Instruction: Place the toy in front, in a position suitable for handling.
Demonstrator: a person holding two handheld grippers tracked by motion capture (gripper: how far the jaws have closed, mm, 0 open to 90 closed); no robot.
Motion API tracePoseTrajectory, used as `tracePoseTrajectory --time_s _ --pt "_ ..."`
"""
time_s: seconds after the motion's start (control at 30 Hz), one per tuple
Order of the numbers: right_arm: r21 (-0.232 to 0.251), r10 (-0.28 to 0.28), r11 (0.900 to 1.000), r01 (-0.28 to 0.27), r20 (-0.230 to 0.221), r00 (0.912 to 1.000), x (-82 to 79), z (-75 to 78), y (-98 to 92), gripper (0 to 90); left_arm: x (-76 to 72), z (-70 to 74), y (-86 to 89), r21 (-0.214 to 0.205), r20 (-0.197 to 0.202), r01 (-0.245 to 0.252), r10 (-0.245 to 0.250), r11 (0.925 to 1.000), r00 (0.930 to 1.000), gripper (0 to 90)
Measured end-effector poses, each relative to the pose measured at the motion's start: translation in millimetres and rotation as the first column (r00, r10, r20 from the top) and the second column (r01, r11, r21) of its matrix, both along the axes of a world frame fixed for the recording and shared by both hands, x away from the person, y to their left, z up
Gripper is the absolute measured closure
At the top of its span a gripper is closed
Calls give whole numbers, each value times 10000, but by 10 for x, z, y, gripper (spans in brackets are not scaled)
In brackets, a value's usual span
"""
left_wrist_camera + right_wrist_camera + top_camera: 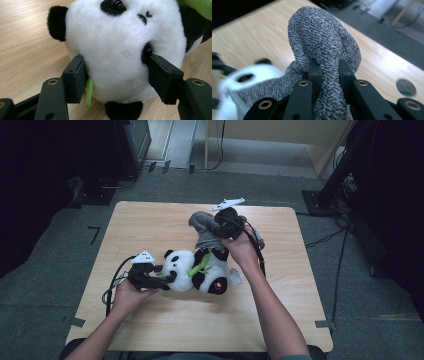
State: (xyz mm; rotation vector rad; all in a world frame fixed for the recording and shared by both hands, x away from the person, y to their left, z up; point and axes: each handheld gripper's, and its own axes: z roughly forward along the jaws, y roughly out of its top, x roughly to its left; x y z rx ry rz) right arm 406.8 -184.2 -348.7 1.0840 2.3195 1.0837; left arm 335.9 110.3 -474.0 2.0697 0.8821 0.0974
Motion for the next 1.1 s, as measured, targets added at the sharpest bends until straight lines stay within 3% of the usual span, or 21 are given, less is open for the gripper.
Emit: tracePoseTrajectory --time_s 0.1,0.3,0.6,0.77,0.9,1.0,1.1 --pt "362 403 9985 -407 125 9991 -75 127 79 780 0 13 11 58 13 -77 77 10000 10000 356" --pt "279 1279 9913 -1289 363 9911 -279 181 364 780 17 19 47 -11 -30 -257 257 9997 9997 369" --pt "57 2289 9735 -2288 -351 9728 -431 -195 853 780 75 10 58 -163 -51 -289 288 9994 9996 386" --pt "-622 2599 9620 -2659 -896 9615 -431 -458 1068 779 76 10 43 -139 -92 -320 319 9994 9994 403" --pt "-902 2674 9574 -2745 -834 9600 -416 -562 1094 784 90 -1 50 -197 -182 -330 327 9993 9993 428" --pt "-1455 2757 9489 -2801 -499 9599 -410 -568 1048 785 95 -2 71 -308 -144 -311 307 9990 9994 467" --pt "-1365 2580 9549 -2636 -577 9644 -389 -559 980 784 120 -26 86 -581 -244 -325 311 9978 9992 507"
